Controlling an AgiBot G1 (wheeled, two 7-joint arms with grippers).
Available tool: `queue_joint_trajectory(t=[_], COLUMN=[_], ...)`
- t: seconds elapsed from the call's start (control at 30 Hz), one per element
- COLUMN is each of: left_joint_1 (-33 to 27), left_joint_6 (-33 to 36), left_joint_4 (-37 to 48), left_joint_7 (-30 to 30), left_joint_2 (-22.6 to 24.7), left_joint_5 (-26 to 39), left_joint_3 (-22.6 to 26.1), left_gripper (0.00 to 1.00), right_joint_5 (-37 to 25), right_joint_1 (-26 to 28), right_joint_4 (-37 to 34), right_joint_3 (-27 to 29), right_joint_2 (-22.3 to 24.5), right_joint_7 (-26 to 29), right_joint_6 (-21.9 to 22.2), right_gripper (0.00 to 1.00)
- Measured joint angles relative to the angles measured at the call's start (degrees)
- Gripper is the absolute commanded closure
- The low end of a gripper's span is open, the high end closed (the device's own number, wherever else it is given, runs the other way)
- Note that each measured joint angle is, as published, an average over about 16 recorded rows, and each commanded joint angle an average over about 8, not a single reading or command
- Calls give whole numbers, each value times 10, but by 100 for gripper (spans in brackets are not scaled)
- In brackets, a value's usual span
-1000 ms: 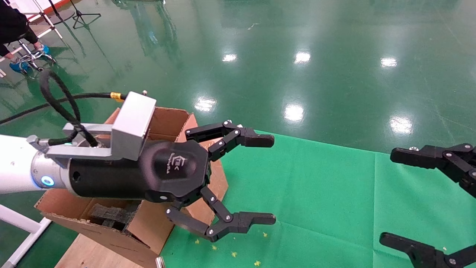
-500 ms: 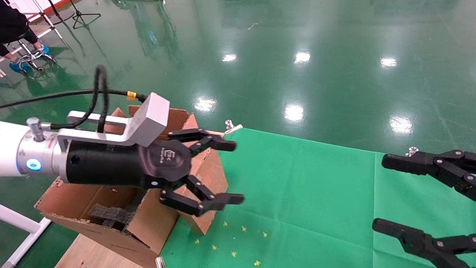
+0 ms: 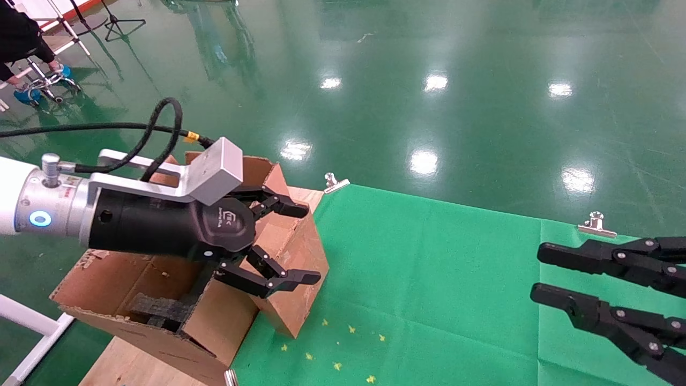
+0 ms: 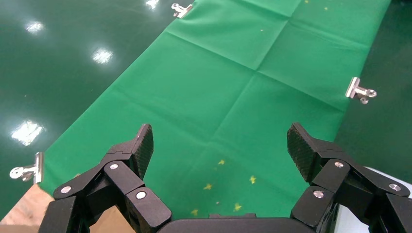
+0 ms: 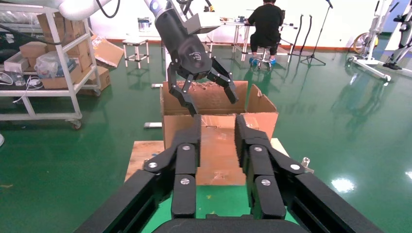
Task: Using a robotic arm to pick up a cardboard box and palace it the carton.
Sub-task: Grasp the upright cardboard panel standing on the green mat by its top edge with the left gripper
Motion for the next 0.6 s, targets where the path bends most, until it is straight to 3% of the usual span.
queue_joint_trajectory(t=[0.2, 0.6], left_joint_1=[-28, -120], left_joint_6=[4, 32], left_joint_4=[5, 3], left_joint_7=[-65, -267], left_joint_2=[2, 31], left_joint_5=[46, 186], left_joint_3=[16, 89], left_gripper=[0, 0], right_joint_5=[0, 0], right_joint_1=[0, 0], right_joint_4=[0, 0], right_joint_3=[0, 0], right_joint_2=[0, 0], right_joint_7=[0, 0], right_joint_6=[0, 0], right_gripper=[100, 100])
